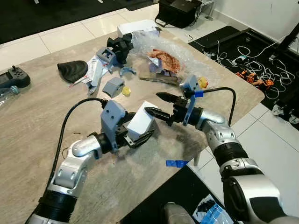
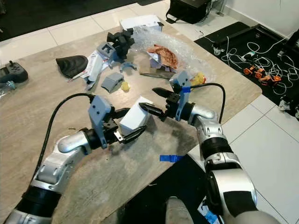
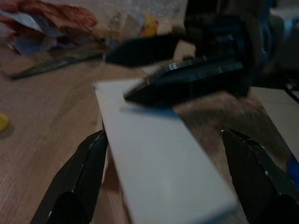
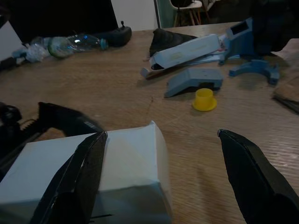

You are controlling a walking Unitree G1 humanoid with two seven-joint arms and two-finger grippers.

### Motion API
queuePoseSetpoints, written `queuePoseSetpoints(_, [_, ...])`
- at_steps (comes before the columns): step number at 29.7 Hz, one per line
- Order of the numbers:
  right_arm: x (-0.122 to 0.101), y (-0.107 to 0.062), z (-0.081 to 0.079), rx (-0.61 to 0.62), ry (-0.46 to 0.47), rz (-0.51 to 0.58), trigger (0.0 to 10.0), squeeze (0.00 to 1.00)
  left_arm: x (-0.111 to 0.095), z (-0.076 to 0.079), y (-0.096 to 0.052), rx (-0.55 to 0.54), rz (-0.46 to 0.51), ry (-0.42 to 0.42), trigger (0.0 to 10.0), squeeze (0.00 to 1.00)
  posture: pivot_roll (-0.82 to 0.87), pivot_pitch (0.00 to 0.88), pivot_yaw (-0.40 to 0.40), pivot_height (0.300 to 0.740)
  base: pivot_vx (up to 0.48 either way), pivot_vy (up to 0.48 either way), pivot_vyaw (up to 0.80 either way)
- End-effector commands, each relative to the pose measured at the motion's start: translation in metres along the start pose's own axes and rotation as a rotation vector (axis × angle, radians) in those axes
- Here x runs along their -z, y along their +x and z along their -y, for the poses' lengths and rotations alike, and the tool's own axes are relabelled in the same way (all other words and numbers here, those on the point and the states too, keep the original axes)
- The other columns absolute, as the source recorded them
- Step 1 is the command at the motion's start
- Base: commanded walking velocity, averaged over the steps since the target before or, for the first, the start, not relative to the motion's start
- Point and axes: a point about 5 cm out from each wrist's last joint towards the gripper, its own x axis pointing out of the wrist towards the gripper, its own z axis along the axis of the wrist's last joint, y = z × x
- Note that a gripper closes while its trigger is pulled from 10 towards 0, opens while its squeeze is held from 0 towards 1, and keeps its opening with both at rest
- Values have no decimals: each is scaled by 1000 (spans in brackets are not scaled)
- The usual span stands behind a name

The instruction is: Picking trash to rubbish bin

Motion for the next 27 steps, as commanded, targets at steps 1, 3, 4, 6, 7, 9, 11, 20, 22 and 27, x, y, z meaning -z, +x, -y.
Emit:
queuePoseSetpoints(1, [5, 1, -5, -17, 15, -10, 10000, 0, 1, 1, 3, -27, 2, 19, 10000, 0, -38, 97, -1, 740, 0, 0, 0])
queuePoseSetpoints(3, [5, 1, -5, -17, 15, -10, 10000, 0, 1, 1, 3, -27, 2, 19, 10000, 0, -38, 97, -1, 740, 0, 0, 0])
queuePoseSetpoints(4, [8, 2, -8, -35, 21, -14, 10000, 0, 1, 0, 6, -56, 0, 35, 10000, 0, -38, 97, -1, 740, 0, 0, 0])
queuePoseSetpoints(6, [10, 4, -13, -61, 26, -20, 10000, 0, 2, 1, 10, -65, -1, 43, 10000, 0, -38, 97, -1, 740, 0, 0, 0])
queuePoseSetpoints(7, [12, 6, -16, -78, 30, -23, 10000, 0, 2, 2, 14, -65, 3, 45, 10000, 0, -39, 92, -1, 740, 0, 0, 0])
queuePoseSetpoints(9, [13, 7, -18, -87, 31, -24, 10000, 0, 1, 4, 18, -62, 6, 46, 10000, 0, -39, 92, -1, 740, 0, 0, 0])
queuePoseSetpoints(11, [13, 7, -19, -90, 31, -24, 10000, 0, 1, 5, 20, -56, 10, 42, 10000, 0, -39, 92, -1, 740, 0, 0, 0])
queuePoseSetpoints(20, [14, 5, -20, -65, 35, -11, 10000, 0, 0, 9, 28, -69, 8, 26, 10000, 0, -47, 78, 0, 740, 0, 0, 0])
queuePoseSetpoints(22, [14, 3, -20, -53, 37, -5, 10000, 0, 0, 8, 31, -93, 1, 25, 10000, 0, -47, 75, -1, 740, 0, 0, 0])
queuePoseSetpoints(27, [12, 1, -20, -41, 26, -1, 10000, 0, -1, 7, 41, -140, -2, 33, 10000, 0, -47, 73, -2, 740, 0, 0, 0])
